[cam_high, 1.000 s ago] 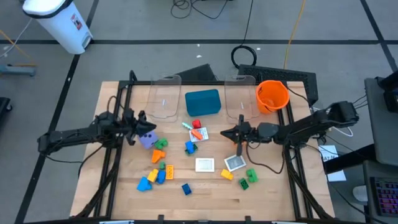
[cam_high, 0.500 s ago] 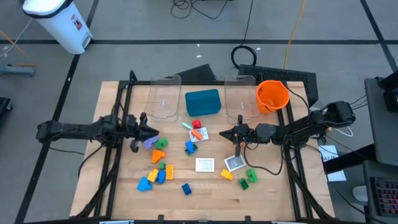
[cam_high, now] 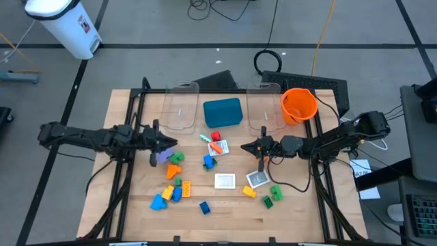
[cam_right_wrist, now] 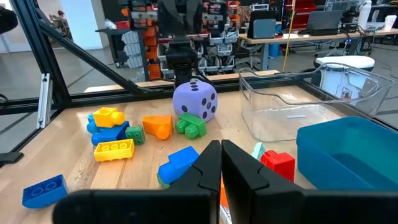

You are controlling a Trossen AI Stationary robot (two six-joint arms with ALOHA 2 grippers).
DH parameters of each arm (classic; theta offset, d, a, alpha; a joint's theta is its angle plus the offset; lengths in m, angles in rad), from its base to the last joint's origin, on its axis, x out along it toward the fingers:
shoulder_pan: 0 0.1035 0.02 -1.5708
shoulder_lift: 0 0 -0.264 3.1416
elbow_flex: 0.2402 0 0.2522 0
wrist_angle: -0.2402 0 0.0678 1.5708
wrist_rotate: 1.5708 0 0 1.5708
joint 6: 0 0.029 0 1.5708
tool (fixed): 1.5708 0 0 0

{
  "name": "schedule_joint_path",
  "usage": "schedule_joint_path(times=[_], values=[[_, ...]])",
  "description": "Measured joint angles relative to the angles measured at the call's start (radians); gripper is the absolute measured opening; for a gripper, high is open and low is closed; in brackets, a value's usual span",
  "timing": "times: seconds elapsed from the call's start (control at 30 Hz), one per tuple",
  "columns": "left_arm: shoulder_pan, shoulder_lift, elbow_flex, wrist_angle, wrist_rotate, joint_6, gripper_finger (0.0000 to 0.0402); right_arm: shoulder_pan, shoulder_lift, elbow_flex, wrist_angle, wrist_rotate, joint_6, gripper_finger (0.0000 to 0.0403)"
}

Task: Pick & Place Toys
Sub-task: Put the red game piece into the blue bin

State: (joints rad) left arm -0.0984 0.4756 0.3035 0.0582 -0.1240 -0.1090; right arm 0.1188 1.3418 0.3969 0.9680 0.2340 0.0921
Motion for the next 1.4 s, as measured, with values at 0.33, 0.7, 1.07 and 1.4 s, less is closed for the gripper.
schedule_joint_path(times=[0.33,0.7,1.07,1.4], values=[[-0.008,0.029,0.029,0.024,0.045,0.059,0.0047,0.0,0.0,0.0,0.0,-0.001,0.011,0.0008],[-0.007,0.029,0.029,0.102,-0.013,0.166,0.0047,-0.001,0.0,0.0,0.0,0.0,-0.033,0.0008],[-0.007,0.058,0.029,0.103,0.027,0.176,0.0047,-0.002,0.0,0.0,0.02,0.0,-0.158,0.0009],[-0.007,0.204,0.029,0.119,0.087,0.134,0.0047,-0.003,0.0,0.0,0.076,-0.002,-0.071,0.0015]])
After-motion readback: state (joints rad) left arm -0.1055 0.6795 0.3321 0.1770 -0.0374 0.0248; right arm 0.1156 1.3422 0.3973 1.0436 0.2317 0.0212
